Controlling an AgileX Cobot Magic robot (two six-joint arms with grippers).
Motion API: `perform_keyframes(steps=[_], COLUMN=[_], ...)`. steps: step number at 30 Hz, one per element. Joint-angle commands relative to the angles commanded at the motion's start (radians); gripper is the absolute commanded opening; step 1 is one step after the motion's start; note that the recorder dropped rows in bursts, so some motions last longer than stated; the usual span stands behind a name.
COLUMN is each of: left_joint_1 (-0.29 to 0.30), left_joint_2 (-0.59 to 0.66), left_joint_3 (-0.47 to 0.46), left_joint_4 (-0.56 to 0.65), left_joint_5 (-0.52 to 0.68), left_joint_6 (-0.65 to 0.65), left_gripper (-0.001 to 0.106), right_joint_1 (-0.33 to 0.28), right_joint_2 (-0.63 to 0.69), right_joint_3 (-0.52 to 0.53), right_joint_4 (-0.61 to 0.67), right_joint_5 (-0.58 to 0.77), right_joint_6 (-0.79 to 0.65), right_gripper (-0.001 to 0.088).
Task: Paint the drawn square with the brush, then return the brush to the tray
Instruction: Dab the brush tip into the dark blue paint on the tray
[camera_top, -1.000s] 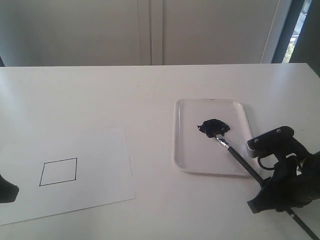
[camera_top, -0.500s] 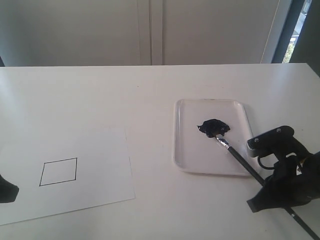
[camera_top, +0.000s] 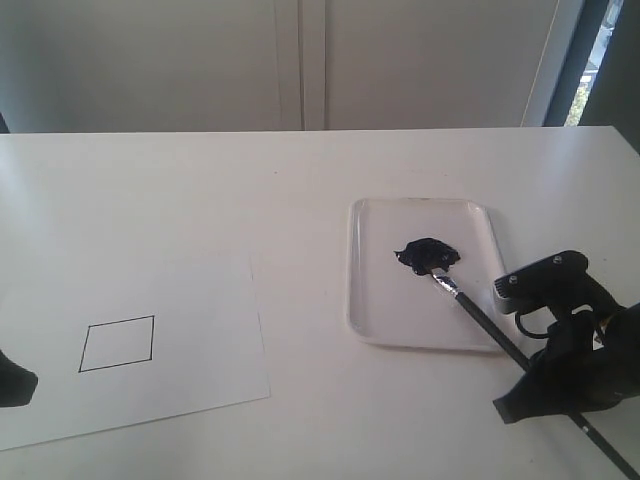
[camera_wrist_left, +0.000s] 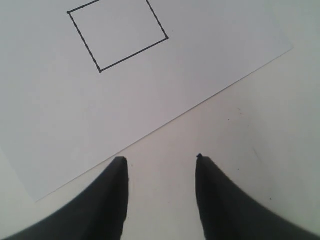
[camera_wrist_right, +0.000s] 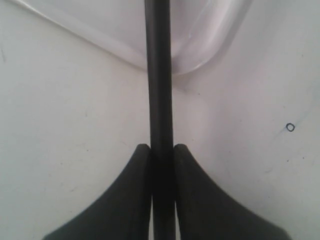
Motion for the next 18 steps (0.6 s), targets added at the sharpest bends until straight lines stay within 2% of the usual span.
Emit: perform_keyframes(steps=[12,18], left_joint_1=[0.0,0.0], left_joint_2=[0.0,0.0], left_joint_3=[0.0,0.0], left_joint_4=[0.0,0.0], left_joint_5=[0.001,0.001], left_joint_6=[0.0,0.0], left_gripper=[0.048,0.048], right_joint_1=[0.0,0.0], right_joint_2=[-0.074,-0.08], right_joint_3=[-0.009,-0.098], right_joint_4=[0.03,0.03], right_joint_5=[-0.002,0.154], right_joint_6=[0.002,0.002], right_gripper=[0.0,0.0])
